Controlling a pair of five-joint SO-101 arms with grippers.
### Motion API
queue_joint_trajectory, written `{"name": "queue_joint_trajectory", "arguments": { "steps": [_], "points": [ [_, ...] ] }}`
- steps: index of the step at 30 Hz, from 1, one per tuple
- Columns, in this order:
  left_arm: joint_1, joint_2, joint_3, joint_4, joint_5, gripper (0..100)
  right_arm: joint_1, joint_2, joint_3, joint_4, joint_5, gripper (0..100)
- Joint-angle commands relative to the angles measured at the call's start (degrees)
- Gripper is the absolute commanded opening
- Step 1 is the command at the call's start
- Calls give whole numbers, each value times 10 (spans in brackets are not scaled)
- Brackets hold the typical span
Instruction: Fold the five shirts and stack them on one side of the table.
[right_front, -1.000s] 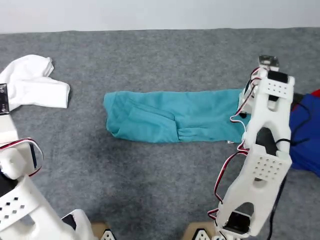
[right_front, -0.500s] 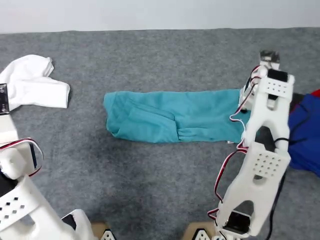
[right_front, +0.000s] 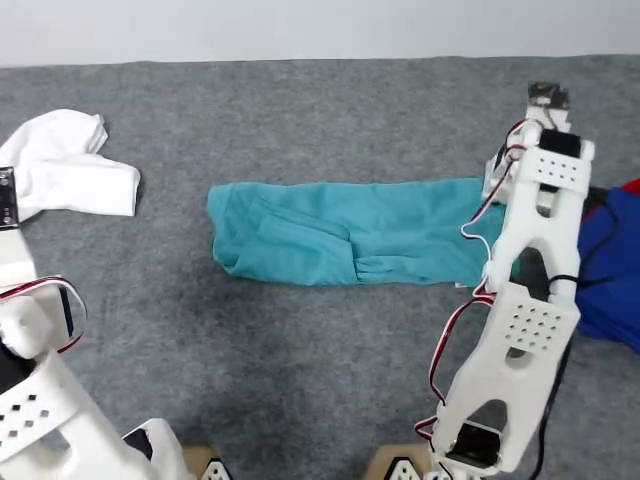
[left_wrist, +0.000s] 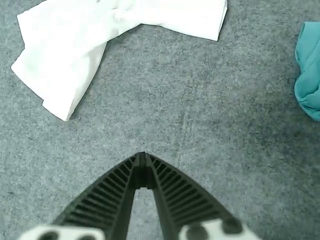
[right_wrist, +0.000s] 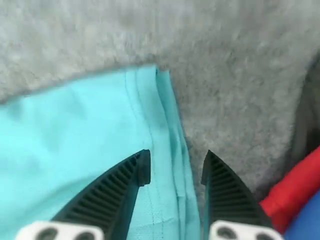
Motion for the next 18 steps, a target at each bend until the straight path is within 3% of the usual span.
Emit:
{"name": "queue_joint_trajectory", "arguments": {
  "steps": [1,14,18],
  "points": [
    [0,-7,-2,-13,1,3,-15,-37,-38,-12,1,183],
    [-2,-7,-2,-11,1,3,-58,67,-40,-99,1,181],
    [-2,-7,-2,-10,2,3,-64,82,-40,-145,1,134]
  ]
}}
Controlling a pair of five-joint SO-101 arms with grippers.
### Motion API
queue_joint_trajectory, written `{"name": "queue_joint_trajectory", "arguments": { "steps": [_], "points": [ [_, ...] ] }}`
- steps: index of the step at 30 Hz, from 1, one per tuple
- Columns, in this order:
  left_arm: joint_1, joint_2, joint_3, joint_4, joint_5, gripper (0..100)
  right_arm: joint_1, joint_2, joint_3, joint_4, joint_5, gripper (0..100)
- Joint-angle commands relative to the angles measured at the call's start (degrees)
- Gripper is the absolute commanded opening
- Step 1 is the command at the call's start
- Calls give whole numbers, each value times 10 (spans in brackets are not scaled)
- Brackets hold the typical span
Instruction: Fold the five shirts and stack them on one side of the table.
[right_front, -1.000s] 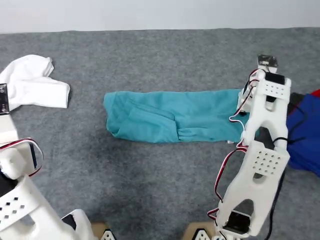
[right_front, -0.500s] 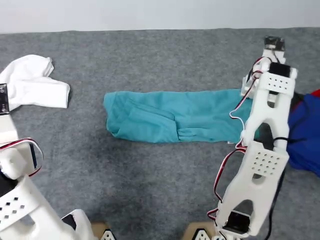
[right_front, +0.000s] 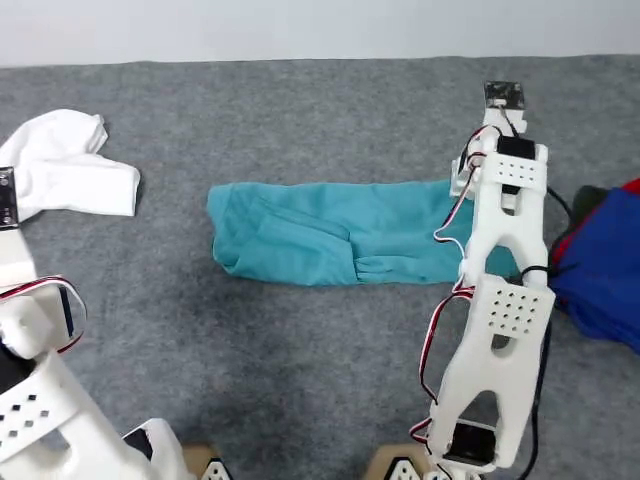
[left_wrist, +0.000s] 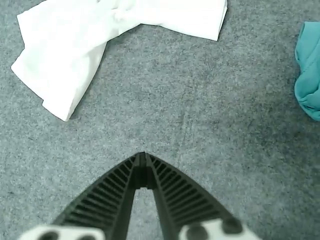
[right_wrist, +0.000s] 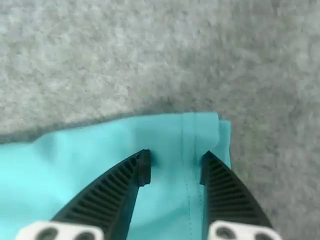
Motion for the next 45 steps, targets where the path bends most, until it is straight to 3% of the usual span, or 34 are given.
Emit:
{"name": "queue_joint_trajectory", "arguments": {
  "steps": [1,7,14,20,39,45],
  "points": [
    [-2,-7,-2,-10,2,3,-11,-6,-27,-48,1,125],
    [-2,-7,-2,-10,2,3,-33,-9,-33,-87,38,115],
    [-2,-8,-2,-10,3,3,-28,-47,-116,8,40,120],
    [-2,-8,-2,-10,4,3,-10,-49,-150,48,38,227],
    [-1,-8,-2,-9,4,3,6,-42,-164,257,36,225],
    [-1,-8,-2,-9,4,3,15,-2,-165,257,36,80]
  ]
}}
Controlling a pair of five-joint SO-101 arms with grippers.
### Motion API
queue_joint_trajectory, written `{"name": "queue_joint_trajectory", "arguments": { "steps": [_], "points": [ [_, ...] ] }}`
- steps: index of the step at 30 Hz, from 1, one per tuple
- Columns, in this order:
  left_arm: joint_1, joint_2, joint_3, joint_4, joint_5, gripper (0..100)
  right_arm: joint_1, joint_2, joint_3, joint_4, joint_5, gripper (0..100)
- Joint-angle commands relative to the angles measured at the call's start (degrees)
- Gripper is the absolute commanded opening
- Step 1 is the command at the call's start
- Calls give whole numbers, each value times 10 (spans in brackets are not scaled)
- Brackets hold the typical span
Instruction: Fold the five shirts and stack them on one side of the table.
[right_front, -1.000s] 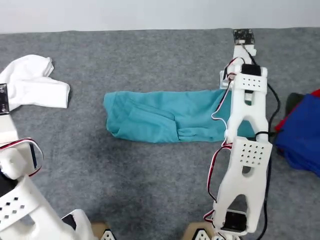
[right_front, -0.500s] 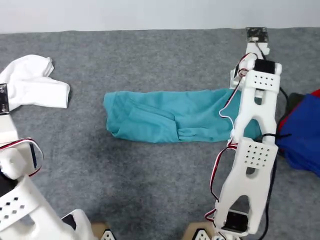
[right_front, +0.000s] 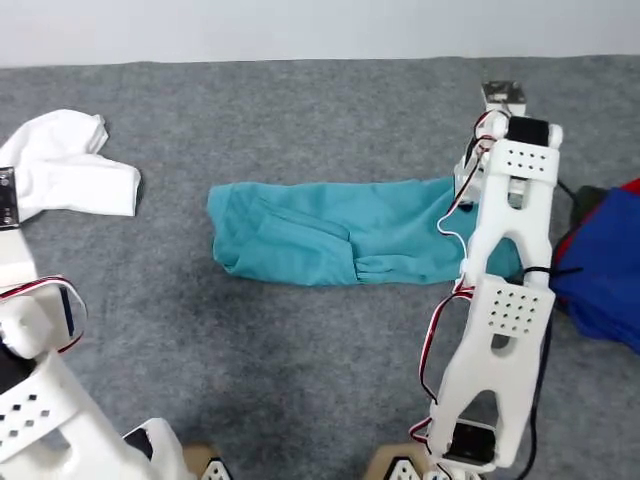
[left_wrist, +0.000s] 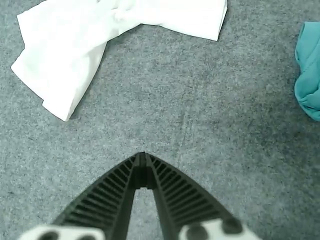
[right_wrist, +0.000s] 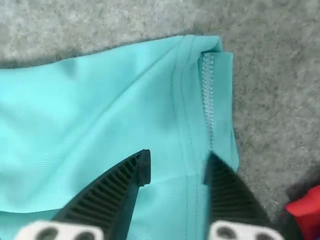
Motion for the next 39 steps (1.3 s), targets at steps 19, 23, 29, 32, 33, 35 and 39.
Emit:
{"name": "queue_joint_trajectory", "arguments": {
  "steps": [19,23,29,32,33,35,39],
  "points": [
    [-1,-8,-2,-8,4,3,75,30,-55,0,7,61],
    [-1,-8,-2,-4,4,3,64,3,-113,51,3,80],
    [-1,-8,-2,0,4,3,61,-3,-156,99,-34,193],
    [-1,-8,-2,0,4,3,60,-1,-128,96,-35,190],
    [-2,-8,-2,0,4,3,59,-1,-113,95,-36,191],
    [-2,-8,-2,4,4,3,58,-1,-85,82,-38,191],
    [-3,-8,-3,11,4,3,60,-1,-21,33,-38,191]
  ]
}}
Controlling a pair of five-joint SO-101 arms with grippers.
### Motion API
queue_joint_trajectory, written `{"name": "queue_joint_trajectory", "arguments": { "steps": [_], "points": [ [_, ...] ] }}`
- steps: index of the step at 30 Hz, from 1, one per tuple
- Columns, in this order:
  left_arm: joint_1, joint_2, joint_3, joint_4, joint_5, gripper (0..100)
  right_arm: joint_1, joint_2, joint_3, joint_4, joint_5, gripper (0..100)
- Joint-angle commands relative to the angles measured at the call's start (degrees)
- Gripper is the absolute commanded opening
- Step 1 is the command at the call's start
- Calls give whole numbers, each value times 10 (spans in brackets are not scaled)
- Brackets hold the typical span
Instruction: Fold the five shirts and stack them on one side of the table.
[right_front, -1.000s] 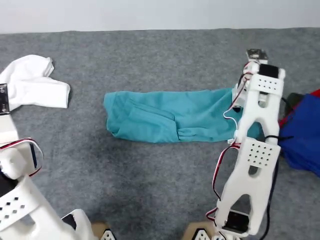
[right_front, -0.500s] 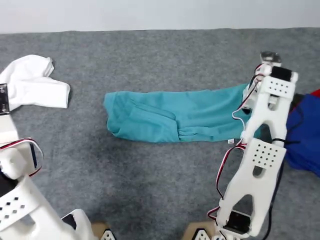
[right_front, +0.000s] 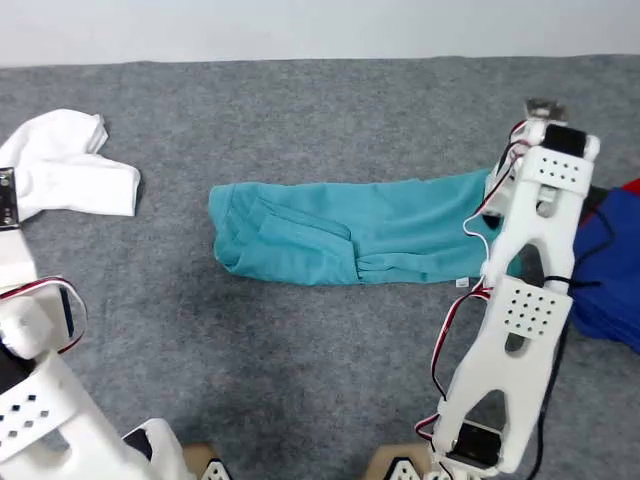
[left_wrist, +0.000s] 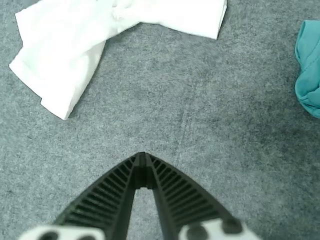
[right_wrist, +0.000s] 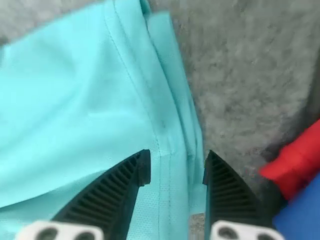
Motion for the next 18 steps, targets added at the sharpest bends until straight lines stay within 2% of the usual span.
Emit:
{"name": "queue_joint_trajectory", "arguments": {
  "steps": [1,11,18],
  "points": [
    [-3,-8,-3,6,4,3,-3,-44,37,-41,-4,191],
    [-3,-8,-3,6,4,3,-3,-44,117,-105,-1,186],
    [-3,-8,-3,6,4,3,-4,-54,135,-113,0,6]
  ]
}}
